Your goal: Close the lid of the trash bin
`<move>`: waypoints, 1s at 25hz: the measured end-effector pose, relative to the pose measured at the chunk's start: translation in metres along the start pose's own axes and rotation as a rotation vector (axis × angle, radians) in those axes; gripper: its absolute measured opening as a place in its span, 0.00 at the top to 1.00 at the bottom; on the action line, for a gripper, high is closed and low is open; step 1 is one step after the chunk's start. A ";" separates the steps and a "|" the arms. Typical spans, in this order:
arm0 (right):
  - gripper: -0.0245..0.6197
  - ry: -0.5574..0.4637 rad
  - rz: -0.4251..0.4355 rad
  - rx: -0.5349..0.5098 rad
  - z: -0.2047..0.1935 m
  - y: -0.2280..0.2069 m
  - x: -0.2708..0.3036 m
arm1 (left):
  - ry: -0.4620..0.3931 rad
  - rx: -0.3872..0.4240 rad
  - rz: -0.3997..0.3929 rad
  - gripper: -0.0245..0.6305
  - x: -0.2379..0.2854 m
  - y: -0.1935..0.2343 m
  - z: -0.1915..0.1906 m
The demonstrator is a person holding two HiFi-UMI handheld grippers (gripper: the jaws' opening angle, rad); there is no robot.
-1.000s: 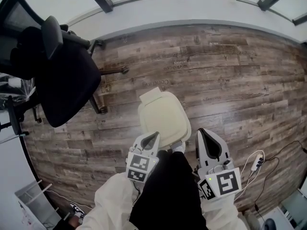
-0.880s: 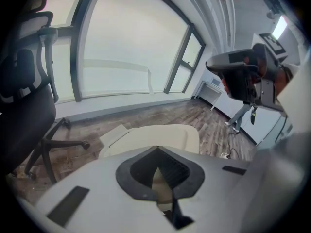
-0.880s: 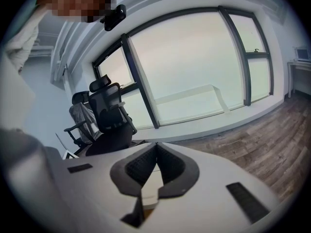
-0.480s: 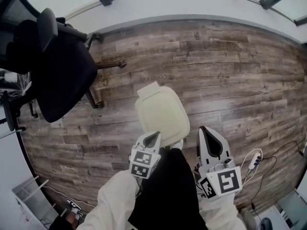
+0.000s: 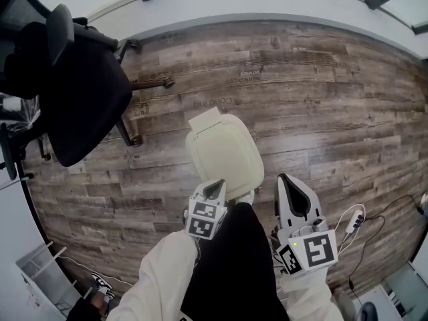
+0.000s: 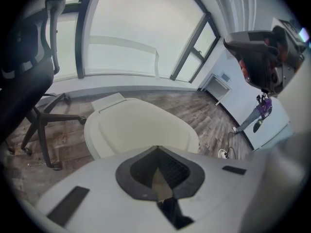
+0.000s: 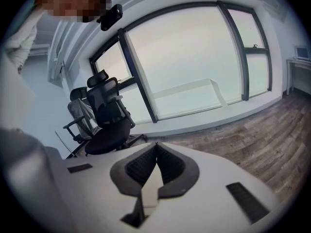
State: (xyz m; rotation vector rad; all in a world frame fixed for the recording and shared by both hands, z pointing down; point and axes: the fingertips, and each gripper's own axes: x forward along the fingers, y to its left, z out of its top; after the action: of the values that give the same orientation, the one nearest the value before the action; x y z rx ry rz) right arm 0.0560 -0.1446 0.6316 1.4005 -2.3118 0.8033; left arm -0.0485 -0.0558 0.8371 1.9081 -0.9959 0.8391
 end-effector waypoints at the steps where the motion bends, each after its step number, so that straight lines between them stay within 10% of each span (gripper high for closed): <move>1: 0.92 0.002 -0.001 0.001 -0.001 -0.001 0.000 | 0.008 0.001 0.000 0.95 0.002 0.000 -0.001; 25: 0.92 0.021 0.015 0.009 -0.013 0.001 0.000 | 0.070 0.027 0.070 0.95 0.036 0.012 -0.022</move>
State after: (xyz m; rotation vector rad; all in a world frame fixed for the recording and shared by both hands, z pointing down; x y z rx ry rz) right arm 0.0553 -0.1364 0.6417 1.3729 -2.3086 0.8297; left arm -0.0460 -0.0528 0.8811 1.8627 -1.0184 0.9583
